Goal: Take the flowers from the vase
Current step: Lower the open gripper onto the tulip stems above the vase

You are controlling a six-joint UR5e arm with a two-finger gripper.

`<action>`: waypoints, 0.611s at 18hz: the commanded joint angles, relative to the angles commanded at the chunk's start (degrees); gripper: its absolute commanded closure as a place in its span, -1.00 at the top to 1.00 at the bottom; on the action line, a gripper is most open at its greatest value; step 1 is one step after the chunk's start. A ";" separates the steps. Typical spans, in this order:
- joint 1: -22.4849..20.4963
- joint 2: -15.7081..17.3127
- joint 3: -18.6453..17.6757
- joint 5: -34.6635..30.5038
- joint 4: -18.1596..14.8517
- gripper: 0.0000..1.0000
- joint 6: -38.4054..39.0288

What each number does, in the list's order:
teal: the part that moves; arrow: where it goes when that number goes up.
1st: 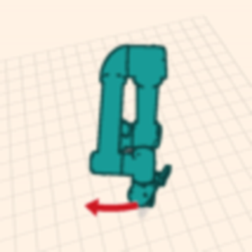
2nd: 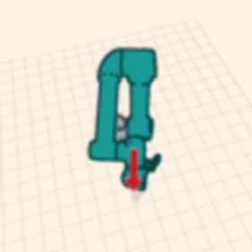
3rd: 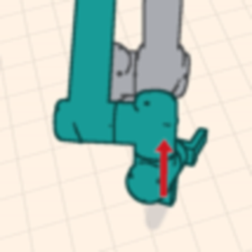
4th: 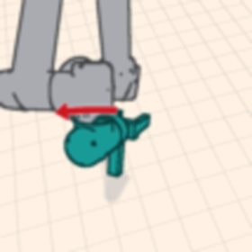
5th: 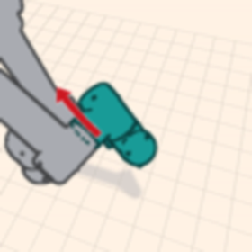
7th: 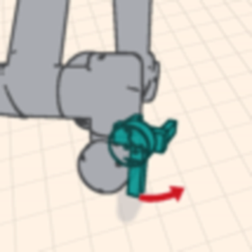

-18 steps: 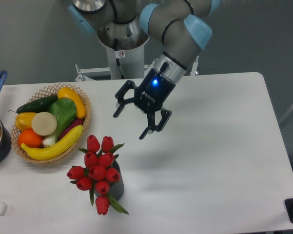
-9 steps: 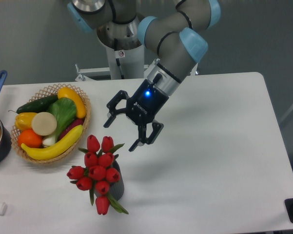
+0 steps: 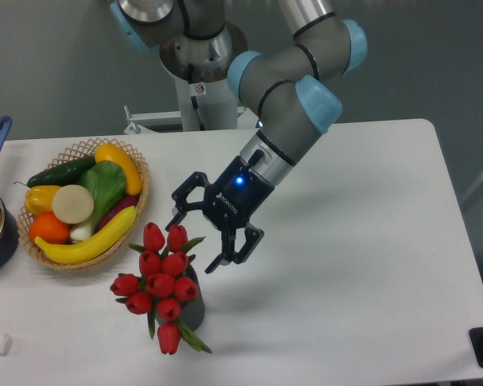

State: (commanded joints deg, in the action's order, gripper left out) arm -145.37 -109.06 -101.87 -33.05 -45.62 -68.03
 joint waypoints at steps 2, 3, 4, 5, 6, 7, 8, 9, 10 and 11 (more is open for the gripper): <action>0.27 -0.53 0.09 0.00 0.18 1.00 -0.17; 0.53 -0.62 0.18 0.00 0.18 1.00 -0.09; 0.79 -0.71 0.70 0.00 0.27 1.00 0.00; 1.06 -1.15 1.14 0.00 0.27 1.00 0.00; 1.41 -1.41 1.41 0.09 0.35 1.00 0.00; 1.50 -1.85 1.76 0.00 0.36 1.00 0.00; 1.50 -2.64 2.28 0.00 0.44 1.00 0.00; 1.58 -3.25 2.55 0.00 0.44 1.00 0.00; 1.59 -3.52 2.64 -0.09 0.44 1.00 -0.09; 1.67 -3.52 2.64 0.00 0.44 1.00 -0.09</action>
State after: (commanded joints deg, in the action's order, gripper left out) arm -143.70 -112.59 -99.23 -33.05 -45.18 -68.12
